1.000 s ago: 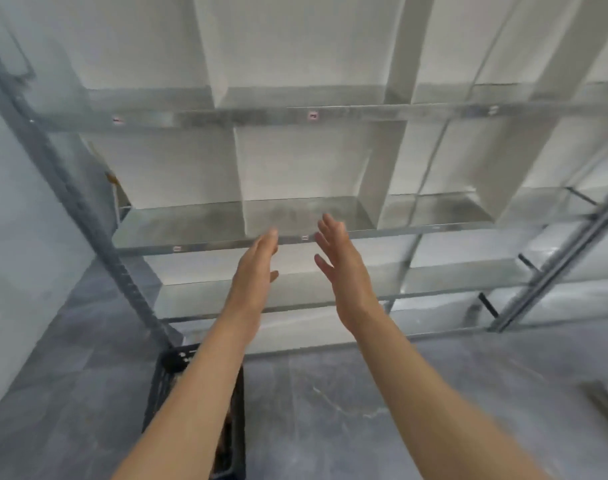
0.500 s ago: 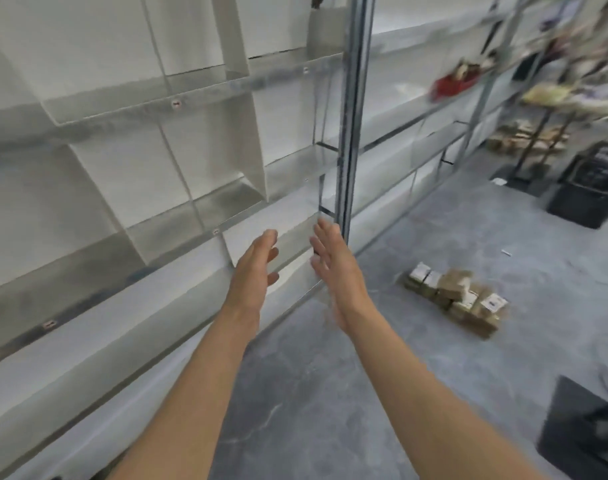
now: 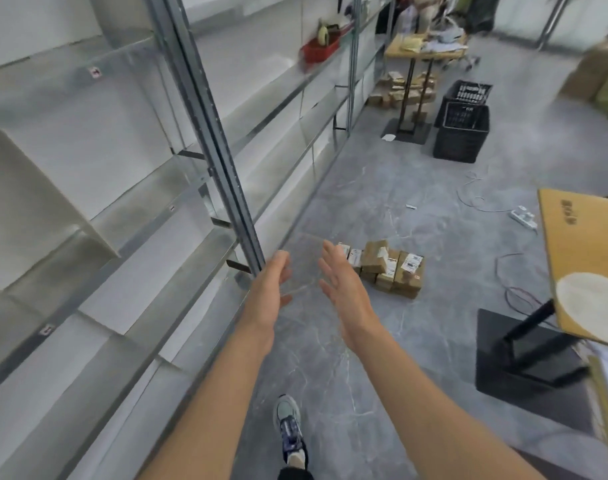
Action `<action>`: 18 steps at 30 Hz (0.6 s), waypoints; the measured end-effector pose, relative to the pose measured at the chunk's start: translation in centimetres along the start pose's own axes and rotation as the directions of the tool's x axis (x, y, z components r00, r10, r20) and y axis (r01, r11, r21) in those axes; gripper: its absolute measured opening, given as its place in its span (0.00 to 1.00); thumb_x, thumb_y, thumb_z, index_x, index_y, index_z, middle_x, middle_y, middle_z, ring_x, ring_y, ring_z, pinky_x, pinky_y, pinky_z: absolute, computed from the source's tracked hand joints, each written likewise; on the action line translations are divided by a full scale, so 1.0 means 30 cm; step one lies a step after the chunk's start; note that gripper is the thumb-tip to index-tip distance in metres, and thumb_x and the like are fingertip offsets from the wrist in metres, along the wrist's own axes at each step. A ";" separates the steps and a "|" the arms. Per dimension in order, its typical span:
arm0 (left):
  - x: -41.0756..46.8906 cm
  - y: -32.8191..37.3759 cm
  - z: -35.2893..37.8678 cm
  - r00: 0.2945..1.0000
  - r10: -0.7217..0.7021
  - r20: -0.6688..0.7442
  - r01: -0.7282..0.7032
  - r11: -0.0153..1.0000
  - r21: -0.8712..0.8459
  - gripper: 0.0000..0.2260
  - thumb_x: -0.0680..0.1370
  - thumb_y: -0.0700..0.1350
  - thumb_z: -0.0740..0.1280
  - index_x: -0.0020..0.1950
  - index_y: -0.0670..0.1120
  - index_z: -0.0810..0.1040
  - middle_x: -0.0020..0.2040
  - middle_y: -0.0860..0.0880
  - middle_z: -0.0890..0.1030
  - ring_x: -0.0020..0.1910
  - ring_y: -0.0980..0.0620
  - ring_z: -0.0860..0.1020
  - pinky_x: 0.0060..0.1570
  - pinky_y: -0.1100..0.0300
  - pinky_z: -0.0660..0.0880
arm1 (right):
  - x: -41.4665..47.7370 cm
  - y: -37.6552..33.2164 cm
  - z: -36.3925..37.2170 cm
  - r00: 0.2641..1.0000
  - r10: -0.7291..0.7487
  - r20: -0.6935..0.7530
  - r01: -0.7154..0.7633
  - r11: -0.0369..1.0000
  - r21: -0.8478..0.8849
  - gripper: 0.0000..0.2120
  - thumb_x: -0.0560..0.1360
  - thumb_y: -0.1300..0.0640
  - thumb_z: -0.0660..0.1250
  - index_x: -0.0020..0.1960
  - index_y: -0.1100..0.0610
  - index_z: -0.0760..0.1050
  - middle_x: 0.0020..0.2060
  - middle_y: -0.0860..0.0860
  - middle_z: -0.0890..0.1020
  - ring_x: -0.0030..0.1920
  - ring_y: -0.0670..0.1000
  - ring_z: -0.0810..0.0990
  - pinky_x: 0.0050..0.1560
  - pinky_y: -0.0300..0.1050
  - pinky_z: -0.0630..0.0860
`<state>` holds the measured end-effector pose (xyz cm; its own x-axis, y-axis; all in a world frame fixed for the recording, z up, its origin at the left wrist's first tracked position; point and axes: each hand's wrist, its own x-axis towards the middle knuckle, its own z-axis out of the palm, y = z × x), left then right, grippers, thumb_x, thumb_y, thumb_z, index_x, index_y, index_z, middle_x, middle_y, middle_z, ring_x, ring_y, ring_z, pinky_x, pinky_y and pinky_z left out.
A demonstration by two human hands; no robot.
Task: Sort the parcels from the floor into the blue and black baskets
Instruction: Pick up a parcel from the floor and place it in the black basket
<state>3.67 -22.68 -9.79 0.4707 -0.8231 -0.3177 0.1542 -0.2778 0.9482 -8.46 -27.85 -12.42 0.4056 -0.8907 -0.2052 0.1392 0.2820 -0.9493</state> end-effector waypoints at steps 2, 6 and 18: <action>0.139 -0.017 0.039 0.999 -0.027 0.022 0.027 1.000 0.010 0.21 0.83 0.60 0.62 0.71 0.51 0.78 0.67 0.55 0.79 0.65 0.59 0.77 0.65 0.50 0.76 | 0.119 0.022 -0.037 0.998 0.034 -0.046 -0.034 0.999 0.002 0.27 0.86 0.37 0.53 0.82 0.43 0.63 0.80 0.41 0.66 0.78 0.42 0.66 0.81 0.52 0.62; 0.453 -0.046 0.087 0.994 -0.082 0.076 0.079 0.996 0.034 0.22 0.84 0.61 0.60 0.73 0.51 0.76 0.68 0.56 0.78 0.66 0.59 0.76 0.62 0.53 0.76 | 0.393 0.060 -0.079 0.987 0.097 -0.128 -0.096 0.995 0.013 0.26 0.87 0.38 0.52 0.82 0.45 0.62 0.80 0.42 0.66 0.78 0.42 0.66 0.81 0.51 0.62; 1.237 0.001 0.182 0.940 -0.301 0.158 0.277 0.948 0.158 0.24 0.86 0.59 0.55 0.78 0.48 0.70 0.76 0.52 0.73 0.73 0.54 0.72 0.70 0.48 0.71 | 1.084 0.082 -0.160 0.891 0.347 -0.293 -0.351 0.935 0.041 0.36 0.82 0.30 0.52 0.85 0.47 0.58 0.83 0.46 0.62 0.81 0.49 0.62 0.83 0.58 0.56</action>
<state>16.39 -55.95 -21.58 0.2589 -0.7685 -0.5852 0.1393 -0.5698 0.8099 0.74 -57.83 -22.58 0.1452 -0.7999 -0.5824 0.0249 0.5914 -0.8060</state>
